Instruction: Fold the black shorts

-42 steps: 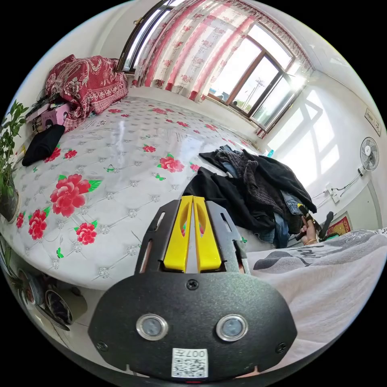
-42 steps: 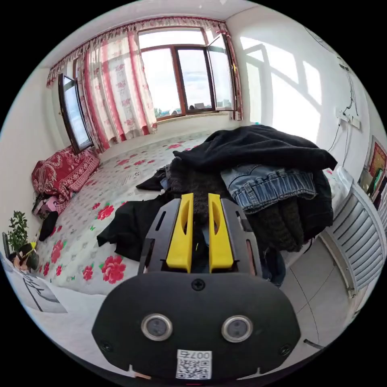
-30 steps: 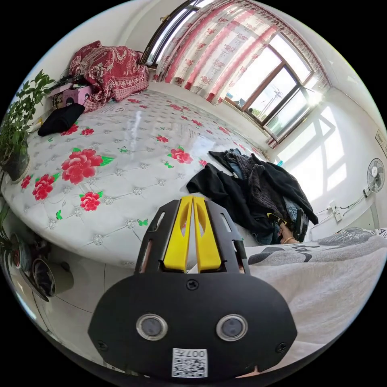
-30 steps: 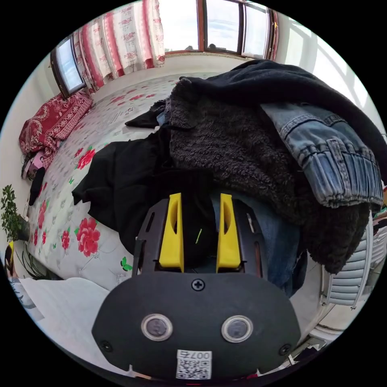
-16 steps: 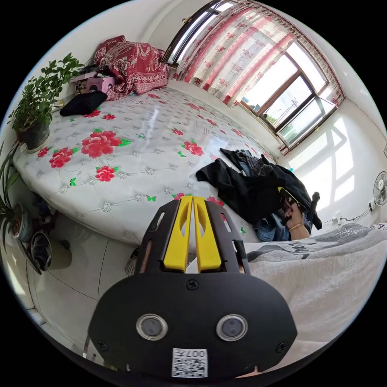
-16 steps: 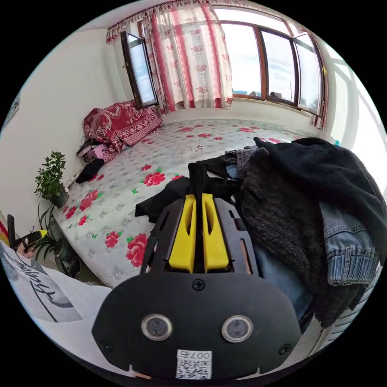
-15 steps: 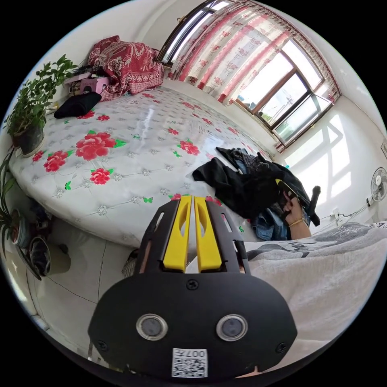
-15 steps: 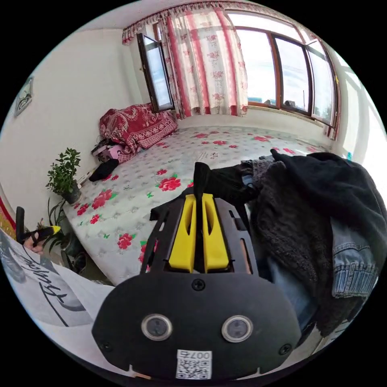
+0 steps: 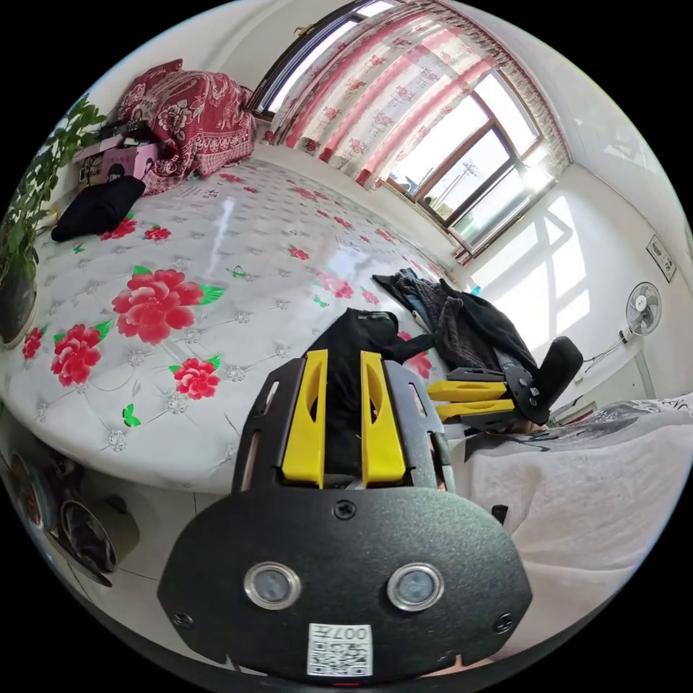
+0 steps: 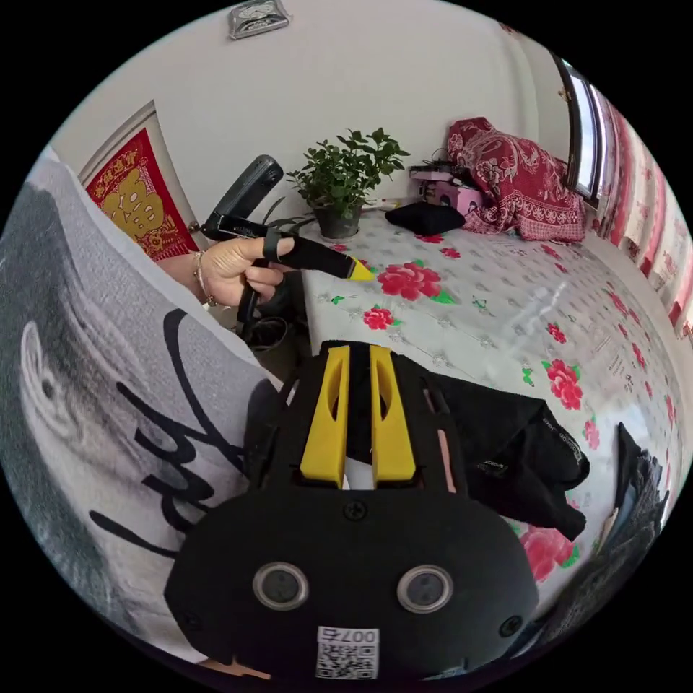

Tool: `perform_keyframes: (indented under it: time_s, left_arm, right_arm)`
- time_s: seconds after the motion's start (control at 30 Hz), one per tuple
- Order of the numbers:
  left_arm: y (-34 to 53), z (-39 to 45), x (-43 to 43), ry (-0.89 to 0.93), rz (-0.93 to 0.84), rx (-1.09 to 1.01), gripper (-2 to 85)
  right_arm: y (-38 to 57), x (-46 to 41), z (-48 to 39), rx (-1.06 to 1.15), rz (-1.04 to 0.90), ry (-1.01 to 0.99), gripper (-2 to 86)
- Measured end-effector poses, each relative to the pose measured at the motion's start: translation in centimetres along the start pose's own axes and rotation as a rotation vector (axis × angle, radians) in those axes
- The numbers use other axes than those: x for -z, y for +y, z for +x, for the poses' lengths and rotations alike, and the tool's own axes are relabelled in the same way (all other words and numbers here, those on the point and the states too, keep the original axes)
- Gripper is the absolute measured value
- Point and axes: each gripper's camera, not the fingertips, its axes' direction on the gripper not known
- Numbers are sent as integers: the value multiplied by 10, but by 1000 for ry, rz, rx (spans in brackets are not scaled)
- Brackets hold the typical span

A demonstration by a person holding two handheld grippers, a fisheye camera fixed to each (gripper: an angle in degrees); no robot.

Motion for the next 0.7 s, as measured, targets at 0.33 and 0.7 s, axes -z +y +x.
perform_keyframes:
  time_s: [0.33, 0.7]
  left_arm:
    - [-30, -61, -63, 133, -402, -125, 109]
    - [-105, -65, -176, 85, -656, -255, -4]
  right_arm:
    - [74, -9, 112, -873, 142, 190, 75]
    - [156, 7, 258, -1388, 82, 440, 87]
